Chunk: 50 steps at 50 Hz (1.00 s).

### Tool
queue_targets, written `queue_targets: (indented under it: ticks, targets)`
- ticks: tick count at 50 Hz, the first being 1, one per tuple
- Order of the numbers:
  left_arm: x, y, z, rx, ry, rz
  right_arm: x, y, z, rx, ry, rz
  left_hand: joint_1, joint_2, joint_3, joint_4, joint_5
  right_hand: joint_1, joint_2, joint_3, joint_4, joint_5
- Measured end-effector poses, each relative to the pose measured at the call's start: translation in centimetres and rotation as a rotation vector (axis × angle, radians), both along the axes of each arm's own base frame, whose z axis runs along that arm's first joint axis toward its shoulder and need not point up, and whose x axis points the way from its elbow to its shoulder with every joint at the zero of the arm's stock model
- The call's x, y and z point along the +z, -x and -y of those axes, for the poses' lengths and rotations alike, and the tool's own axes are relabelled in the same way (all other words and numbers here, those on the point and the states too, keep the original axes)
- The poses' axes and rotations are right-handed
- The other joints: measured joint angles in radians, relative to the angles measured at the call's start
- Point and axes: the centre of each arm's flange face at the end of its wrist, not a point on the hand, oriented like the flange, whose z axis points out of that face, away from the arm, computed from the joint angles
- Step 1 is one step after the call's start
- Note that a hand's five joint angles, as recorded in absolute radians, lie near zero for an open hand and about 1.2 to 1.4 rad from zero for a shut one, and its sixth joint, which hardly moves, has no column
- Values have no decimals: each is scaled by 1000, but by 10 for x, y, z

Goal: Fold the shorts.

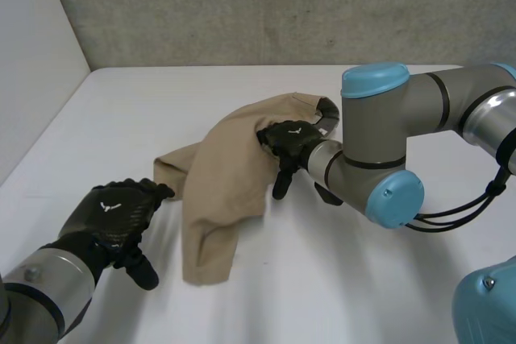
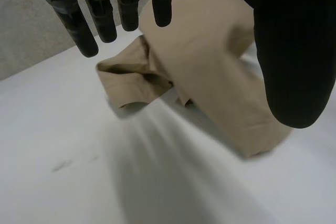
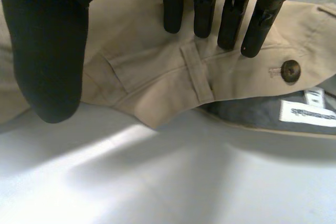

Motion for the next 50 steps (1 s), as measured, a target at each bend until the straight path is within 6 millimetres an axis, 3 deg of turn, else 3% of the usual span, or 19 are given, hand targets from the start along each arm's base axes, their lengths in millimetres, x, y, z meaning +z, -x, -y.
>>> queue_targets:
  ticks: [8, 12, 17, 26, 36, 50]
  targets:
    - [-13, 21, 4, -6, -67, -97, 5, -3, -25, 48, -60, -45, 0, 0, 0, 0, 0, -22, 0, -32, -21, -23]
    - [-21, 29, 9, 6, -104, -129, 4, -4, -28, 52, -70, -54, 0, 0, 0, 0, 0, -21, 0, -32, -21, -23]
    - [-38, 38, 32, 101, -137, -161, 0, -6, -24, 38, -65, -48, 0, 0, 0, 0, -3, -22, 0, -32, -21, -23]
    - [-47, 33, 56, 253, -50, -170, -8, -9, -16, -19, -18, -26, 0, 0, 0, 0, -2, -22, 0, -31, -21, -23]
    - [-44, 27, 64, 288, -16, -181, -17, -21, -12, -20, 34, -2, 0, 0, 0, 0, -2, -21, 0, -29, -19, -21]
    - [-51, 19, 76, 324, -33, -165, -35, -37, 9, -69, 90, 21, 37, 38, 40, 33, 34, 43, 3, 80, 86, 66]
